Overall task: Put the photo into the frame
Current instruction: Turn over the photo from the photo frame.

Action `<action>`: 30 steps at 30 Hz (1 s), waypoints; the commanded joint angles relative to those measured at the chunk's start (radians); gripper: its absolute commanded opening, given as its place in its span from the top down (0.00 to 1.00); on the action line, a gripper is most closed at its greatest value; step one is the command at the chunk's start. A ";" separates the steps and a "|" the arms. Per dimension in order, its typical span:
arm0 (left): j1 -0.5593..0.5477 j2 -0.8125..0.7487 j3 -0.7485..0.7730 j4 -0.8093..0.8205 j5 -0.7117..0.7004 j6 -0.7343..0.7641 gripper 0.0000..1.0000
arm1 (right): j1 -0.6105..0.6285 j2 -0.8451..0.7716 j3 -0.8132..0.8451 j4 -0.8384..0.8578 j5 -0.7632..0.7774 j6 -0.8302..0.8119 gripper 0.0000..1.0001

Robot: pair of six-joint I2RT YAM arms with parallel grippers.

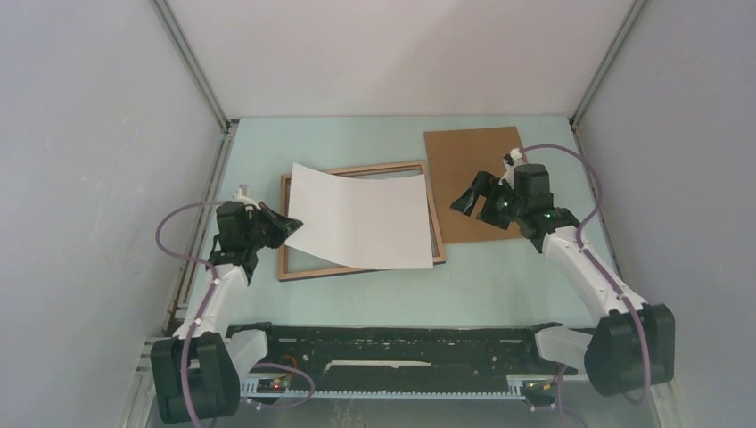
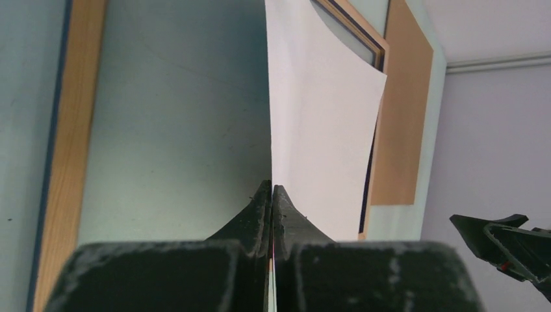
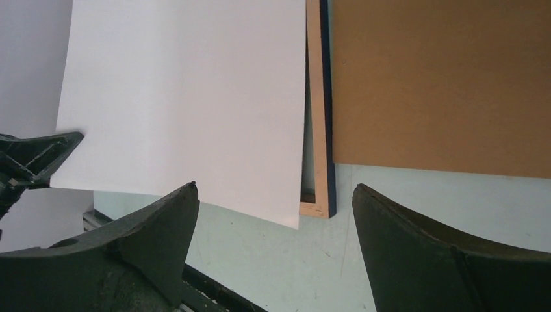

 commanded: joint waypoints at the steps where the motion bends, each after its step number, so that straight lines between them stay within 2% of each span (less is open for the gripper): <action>1: 0.015 -0.054 -0.087 0.159 -0.059 -0.063 1.00 | 0.033 0.092 -0.023 0.202 -0.059 0.051 0.05; 5: 0.016 -0.094 -0.121 0.200 -0.131 -0.109 1.00 | 0.036 0.186 -0.042 0.299 -0.085 0.078 0.05; 7: 0.015 -0.084 -0.136 0.257 -0.114 -0.122 1.00 | 0.037 0.220 -0.047 0.338 -0.084 0.083 0.05; 14: 0.017 0.033 -0.114 0.284 -0.041 -0.089 1.00 | 0.033 0.319 -0.078 0.469 -0.116 0.125 0.08; 20: 0.016 0.034 -0.152 0.335 -0.040 -0.115 1.00 | 0.033 0.336 -0.122 0.529 -0.108 0.135 0.09; 30: -0.004 -0.011 -0.221 0.374 -0.123 -0.166 1.00 | 0.019 0.329 -0.148 0.553 -0.100 0.142 0.09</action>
